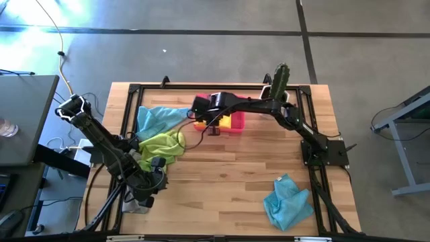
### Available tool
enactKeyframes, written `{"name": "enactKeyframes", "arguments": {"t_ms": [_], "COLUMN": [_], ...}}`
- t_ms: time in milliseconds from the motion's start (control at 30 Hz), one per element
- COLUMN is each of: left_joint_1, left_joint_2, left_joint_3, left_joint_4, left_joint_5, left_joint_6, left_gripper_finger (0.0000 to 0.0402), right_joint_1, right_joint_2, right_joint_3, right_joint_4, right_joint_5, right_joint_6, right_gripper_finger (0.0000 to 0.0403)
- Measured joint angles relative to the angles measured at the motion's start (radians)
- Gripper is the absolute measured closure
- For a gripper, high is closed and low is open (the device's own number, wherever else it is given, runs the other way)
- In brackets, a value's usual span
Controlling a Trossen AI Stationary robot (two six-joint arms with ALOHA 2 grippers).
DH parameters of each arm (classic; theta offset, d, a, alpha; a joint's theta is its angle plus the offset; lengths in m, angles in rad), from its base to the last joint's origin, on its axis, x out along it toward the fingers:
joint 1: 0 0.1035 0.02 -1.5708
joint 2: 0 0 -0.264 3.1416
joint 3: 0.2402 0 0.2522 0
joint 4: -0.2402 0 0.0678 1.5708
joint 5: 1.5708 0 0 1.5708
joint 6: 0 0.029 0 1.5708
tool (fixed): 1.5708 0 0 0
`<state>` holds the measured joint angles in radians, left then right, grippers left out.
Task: Fold microfiber towels
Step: Fold the bottom light blue microfiber cloth on the table
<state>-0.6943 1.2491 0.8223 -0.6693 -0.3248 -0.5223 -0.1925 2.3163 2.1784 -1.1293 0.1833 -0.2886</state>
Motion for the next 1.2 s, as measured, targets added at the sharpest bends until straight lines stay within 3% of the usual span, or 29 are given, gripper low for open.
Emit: {"name": "enactKeyframes", "arguments": {"t_ms": [133,533,800,900,1033,1200], "left_joint_1": [-0.010,-0.022,-0.022,-0.021,-0.014,0.006], "left_joint_2": [0.000,0.000,0.000,0.000,0.000,0.000], "left_joint_3": [0.000,0.000,0.000,0.000,0.000,0.000], "left_joint_4": [-0.020,-0.036,-0.039,-0.036,-0.034,-0.032], "left_joint_5": [0.000,-0.003,-0.091,-0.099,-0.133,-0.150], "left_joint_6": [0.002,0.002,0.023,0.036,0.037,0.047], "left_gripper_finger": [0.0326,0.0326,0.0326,0.0326,0.0326,0.0326], "right_joint_1": [0.000,-0.029,0.020,0.058,0.152,0.321], "right_joint_2": [0.001,0.015,-0.077,-0.103,-0.152,-0.245], "right_joint_3": [0.000,-0.002,-0.002,-0.002,-0.031,-0.194], "right_joint_4": [-0.103,-0.072,-0.341,-0.439,-0.435,-0.428], "right_joint_5": [0.000,0.005,-0.007,-0.029,-0.065,-0.072], "right_joint_6": [-0.001,0.055,0.158,0.230,0.328,0.572], "right_gripper_finger": [0.0295,0.0295,0.0325,0.0333,0.0336,0.0336]}}
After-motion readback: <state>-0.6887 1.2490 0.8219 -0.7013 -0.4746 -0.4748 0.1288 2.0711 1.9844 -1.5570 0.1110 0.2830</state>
